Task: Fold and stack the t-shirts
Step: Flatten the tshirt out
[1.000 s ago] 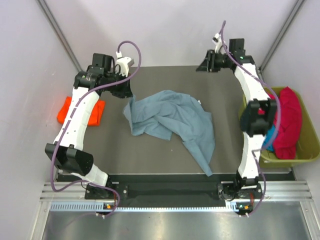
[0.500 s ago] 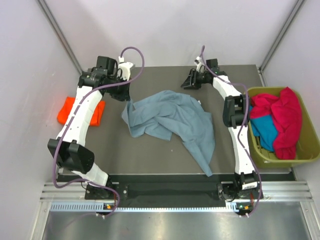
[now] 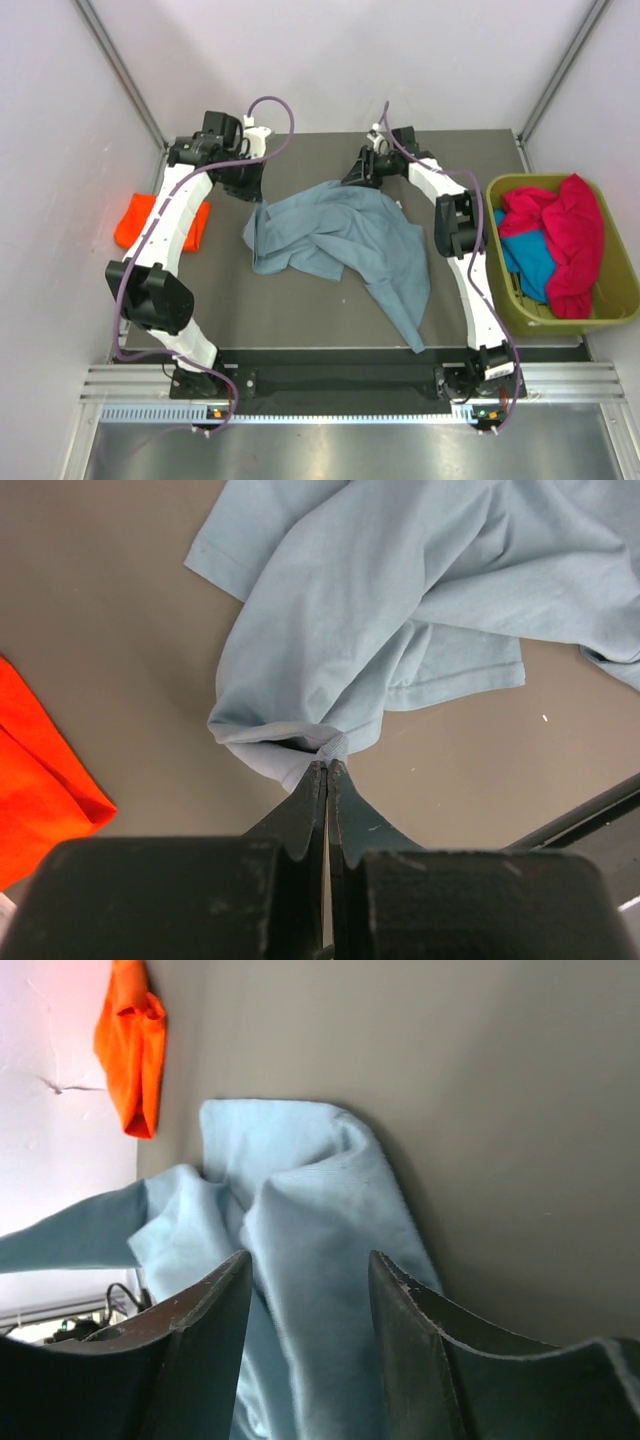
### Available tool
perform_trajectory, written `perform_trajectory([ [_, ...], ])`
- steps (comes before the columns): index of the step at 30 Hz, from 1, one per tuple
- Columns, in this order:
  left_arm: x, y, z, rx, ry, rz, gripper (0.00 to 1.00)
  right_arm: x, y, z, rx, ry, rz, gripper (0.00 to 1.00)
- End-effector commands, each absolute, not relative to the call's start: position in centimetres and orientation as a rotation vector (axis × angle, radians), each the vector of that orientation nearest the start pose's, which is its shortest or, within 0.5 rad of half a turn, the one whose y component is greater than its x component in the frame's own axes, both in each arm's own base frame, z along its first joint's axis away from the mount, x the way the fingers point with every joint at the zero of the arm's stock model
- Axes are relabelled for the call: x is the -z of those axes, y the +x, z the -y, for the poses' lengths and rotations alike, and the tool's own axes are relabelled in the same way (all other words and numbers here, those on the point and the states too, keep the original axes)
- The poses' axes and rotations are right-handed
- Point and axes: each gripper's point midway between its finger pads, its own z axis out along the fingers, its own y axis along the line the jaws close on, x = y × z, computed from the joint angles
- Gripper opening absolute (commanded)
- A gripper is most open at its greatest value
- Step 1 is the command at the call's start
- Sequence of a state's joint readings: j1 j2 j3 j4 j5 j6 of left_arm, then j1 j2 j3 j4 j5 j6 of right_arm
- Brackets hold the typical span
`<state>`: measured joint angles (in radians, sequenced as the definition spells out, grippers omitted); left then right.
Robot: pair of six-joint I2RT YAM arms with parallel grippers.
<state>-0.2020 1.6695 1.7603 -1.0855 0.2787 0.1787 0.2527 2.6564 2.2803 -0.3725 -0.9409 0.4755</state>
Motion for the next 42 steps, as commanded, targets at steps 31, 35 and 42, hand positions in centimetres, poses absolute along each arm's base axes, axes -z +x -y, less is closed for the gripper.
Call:
perform_trajectory([
  [31,-28.2,34.3,11.3,0.354,0.566,-2.314,0.00,-23.9,54.2,-28.0,-0.751,-0.560,-2.068,0.00],
  [35,-29.3,34.1,11.5,0.368,0.570,-2.259,0.00,-25.8,49.0,-23.7,-0.679,-0.554,-2.144,0.00],
  [42,-30.1,33.3,12.3,0.424,0.585,-2.185,0.00,-23.0,37.9,-18.5,-0.630,-0.523,-2.347,0.00],
])
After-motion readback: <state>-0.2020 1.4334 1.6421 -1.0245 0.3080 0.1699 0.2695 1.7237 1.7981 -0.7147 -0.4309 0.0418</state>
